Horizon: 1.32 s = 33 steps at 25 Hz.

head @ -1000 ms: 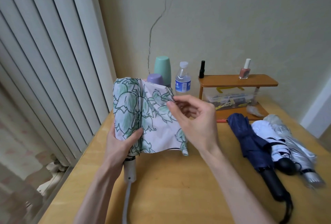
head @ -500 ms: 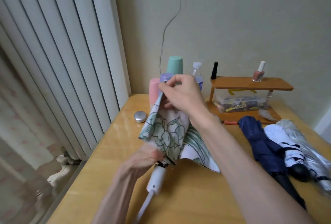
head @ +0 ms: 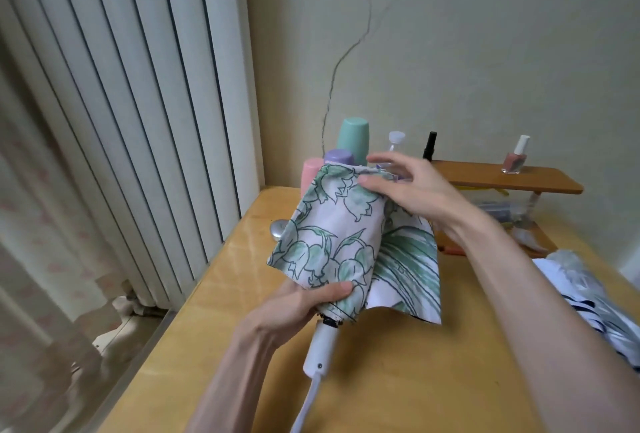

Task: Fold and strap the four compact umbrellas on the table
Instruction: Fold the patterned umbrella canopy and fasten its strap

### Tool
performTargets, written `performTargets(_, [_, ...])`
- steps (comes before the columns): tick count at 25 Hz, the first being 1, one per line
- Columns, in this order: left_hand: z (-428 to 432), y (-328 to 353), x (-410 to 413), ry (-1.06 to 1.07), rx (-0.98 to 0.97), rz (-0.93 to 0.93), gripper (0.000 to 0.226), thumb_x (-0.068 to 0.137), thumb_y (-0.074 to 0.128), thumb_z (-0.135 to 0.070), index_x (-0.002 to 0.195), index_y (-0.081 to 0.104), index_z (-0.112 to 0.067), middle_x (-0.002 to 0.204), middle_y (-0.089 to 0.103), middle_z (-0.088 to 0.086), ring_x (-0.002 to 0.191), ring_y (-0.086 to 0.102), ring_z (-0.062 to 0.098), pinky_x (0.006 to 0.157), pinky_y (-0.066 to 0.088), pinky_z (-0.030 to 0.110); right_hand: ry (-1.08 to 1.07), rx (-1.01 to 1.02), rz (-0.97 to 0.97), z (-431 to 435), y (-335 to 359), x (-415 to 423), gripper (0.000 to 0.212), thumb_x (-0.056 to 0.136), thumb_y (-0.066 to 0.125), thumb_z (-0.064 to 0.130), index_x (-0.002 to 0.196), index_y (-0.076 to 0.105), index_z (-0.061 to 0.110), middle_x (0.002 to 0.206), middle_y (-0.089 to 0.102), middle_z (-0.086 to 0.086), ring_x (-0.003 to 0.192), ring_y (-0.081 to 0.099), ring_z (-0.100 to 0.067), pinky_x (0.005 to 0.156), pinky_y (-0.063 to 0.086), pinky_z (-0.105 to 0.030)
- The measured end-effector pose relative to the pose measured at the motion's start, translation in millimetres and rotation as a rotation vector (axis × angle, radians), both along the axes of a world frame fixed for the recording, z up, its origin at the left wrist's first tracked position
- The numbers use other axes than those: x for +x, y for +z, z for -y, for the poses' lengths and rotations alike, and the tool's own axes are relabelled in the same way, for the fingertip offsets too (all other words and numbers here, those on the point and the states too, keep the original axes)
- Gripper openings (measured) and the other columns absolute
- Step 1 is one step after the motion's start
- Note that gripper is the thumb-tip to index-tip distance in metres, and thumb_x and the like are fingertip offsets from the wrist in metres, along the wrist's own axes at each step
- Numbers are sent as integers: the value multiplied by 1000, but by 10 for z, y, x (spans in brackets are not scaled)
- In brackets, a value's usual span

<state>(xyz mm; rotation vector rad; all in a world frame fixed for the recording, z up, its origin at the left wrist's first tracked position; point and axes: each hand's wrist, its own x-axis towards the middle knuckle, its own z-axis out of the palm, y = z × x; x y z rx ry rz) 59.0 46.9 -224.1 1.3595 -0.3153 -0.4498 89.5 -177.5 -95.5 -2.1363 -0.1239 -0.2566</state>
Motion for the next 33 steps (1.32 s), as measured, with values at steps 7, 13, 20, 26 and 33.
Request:
performTargets(7, [-25, 44, -24, -90, 153, 161, 46, 89, 79, 0, 131, 64, -13, 128, 76, 4, 122, 71, 24, 99, 57, 32, -95, -209, -140, -74, 62, 104, 33, 81, 81, 58, 100, 81, 31, 106, 76, 12, 102, 70, -8, 94, 55, -32])
performTargets(13, [-88, 146, 59, 74, 14, 59, 72, 84, 80, -23, 149, 50, -16, 141, 69, 8, 126, 69, 27, 102, 58, 43, -215, -164, 80, -102, 208, -13, 15, 87, 78, 34, 84, 80, 20, 85, 75, 3, 86, 67, -18, 72, 46, -31])
performTargets(20, [370, 530, -177, 553, 215, 883, 79, 87, 84, -42, 155, 48, -27, 154, 51, -14, 146, 46, 10, 117, 40, 26, -479, -350, 120, -247, 269, 20, 23, 90, 70, 35, 103, 78, 18, 119, 73, -14, 115, 62, -39, 83, 43, -32])
performTargets(26, [332, 244, -54, 378, 405, 719, 112, 71, 81, -18, 160, 25, -56, 131, 69, -16, 103, 70, 15, 84, 62, 49, -395, -244, 149, -421, 192, -47, 18, 84, 74, 36, 70, 66, 29, 97, 76, -4, 100, 66, -33, 80, 53, -33])
performTargets(33, [374, 134, -28, 454, 434, 736, 108, 67, 80, -17, 161, 33, -45, 119, 74, -14, 100, 74, 21, 79, 61, 41, -373, -352, 104, -398, 142, 97, 30, 89, 70, 53, 86, 74, 24, 96, 68, 1, 99, 67, -29, 76, 48, -34])
